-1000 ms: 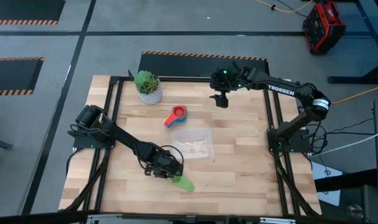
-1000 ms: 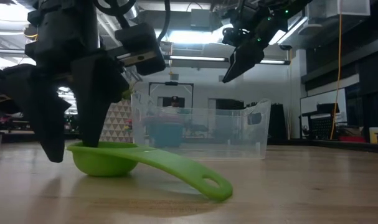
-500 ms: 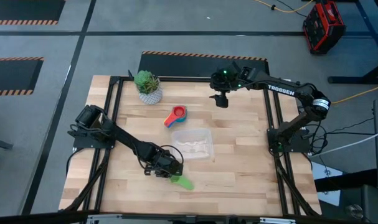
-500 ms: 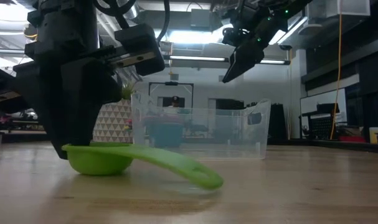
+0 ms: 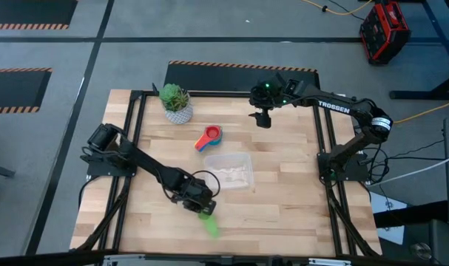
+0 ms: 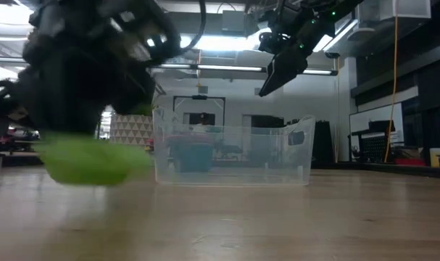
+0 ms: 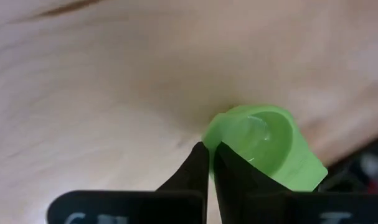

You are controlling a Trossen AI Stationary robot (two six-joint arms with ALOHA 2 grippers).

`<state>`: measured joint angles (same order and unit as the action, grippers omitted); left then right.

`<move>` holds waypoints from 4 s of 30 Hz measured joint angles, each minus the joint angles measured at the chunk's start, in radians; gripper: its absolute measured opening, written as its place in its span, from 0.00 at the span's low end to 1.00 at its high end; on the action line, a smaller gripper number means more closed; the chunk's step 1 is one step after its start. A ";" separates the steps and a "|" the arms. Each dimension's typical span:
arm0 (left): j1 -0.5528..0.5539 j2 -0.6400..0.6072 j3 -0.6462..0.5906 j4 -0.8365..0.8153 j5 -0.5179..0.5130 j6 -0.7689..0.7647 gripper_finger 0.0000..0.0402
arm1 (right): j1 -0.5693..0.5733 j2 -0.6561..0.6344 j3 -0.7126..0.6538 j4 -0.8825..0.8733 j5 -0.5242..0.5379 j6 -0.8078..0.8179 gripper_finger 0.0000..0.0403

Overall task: Nest measuring cups in basket
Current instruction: Stack the green measuring cup on top of the red measuring cup

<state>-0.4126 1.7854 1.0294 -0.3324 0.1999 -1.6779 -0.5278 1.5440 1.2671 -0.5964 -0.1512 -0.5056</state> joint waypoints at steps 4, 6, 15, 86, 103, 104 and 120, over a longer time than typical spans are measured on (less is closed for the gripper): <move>0.001 -0.052 0.000 -0.013 0.030 0.185 0.01 | 0.000 0.000 0.000 0.000 0.000 0.000 0.76; 0.005 -0.091 -0.001 -0.034 0.031 0.293 0.01 | 0.000 0.000 0.000 -0.002 0.000 0.000 0.76; 0.138 -0.317 0.000 -0.135 0.008 0.694 0.00 | 0.000 0.000 0.001 -0.010 0.000 0.000 0.76; 0.889 0.101 0.632 -0.725 0.026 2.416 0.03 | 0.000 0.000 0.001 0.008 -0.001 0.001 0.76; 0.885 0.102 0.633 -0.704 0.026 2.386 0.04 | 0.000 0.000 0.001 0.008 -0.002 0.001 0.76; 0.882 0.107 0.633 -0.698 0.024 2.386 0.04 | 0.000 0.000 0.001 0.007 -0.002 0.001 0.76; 0.844 0.181 0.633 -0.692 -0.168 2.387 0.04 | 0.000 0.000 0.000 -0.008 -0.008 0.003 0.76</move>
<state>0.4312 1.9659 1.6623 -1.0239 0.0318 0.7090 -0.5278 1.5440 1.2667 -0.6048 -0.1589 -0.5022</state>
